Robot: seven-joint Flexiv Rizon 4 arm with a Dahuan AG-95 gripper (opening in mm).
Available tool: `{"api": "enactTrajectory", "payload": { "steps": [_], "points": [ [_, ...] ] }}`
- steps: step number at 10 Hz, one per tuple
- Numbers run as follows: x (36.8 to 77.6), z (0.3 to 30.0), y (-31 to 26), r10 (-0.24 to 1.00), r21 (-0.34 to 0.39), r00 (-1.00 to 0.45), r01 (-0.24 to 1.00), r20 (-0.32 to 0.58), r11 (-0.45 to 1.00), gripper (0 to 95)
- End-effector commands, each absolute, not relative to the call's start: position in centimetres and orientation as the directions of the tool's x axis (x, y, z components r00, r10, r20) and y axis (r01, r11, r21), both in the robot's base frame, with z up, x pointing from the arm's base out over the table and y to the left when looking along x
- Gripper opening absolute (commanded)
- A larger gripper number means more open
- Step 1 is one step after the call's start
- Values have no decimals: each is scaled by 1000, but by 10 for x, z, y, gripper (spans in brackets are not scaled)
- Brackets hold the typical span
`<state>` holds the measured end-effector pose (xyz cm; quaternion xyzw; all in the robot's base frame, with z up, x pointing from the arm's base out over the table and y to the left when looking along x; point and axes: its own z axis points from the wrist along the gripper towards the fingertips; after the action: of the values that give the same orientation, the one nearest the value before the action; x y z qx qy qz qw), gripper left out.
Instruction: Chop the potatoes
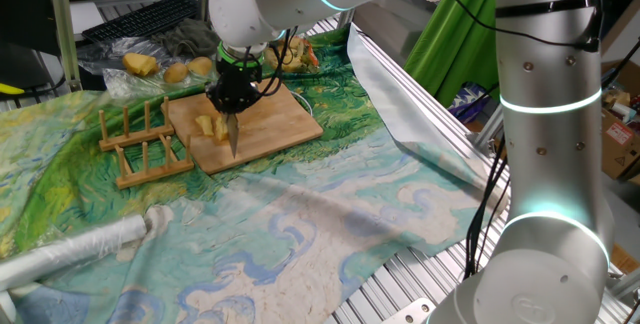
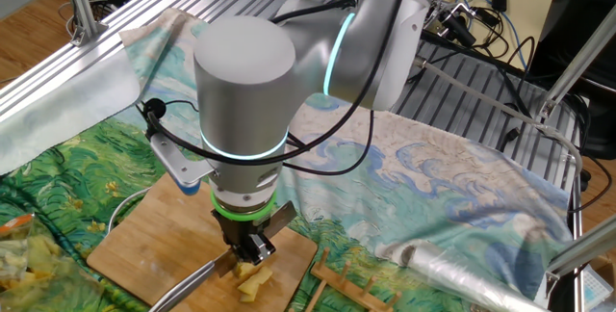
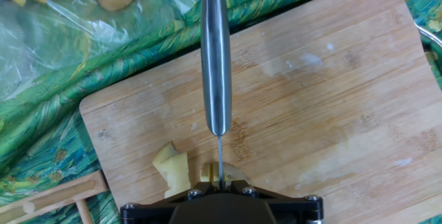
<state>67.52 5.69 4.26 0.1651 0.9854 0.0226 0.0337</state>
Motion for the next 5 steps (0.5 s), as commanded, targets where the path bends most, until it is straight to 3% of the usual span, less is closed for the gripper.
{"api": "enactTrajectory", "payload": {
  "steps": [1, 5],
  "points": [
    [678, 2, 59, 328, 58, -943, 325, -50, 944, 190],
    [679, 7, 63, 332, 75, -943, 329, -35, 941, 190]
  ]
}}
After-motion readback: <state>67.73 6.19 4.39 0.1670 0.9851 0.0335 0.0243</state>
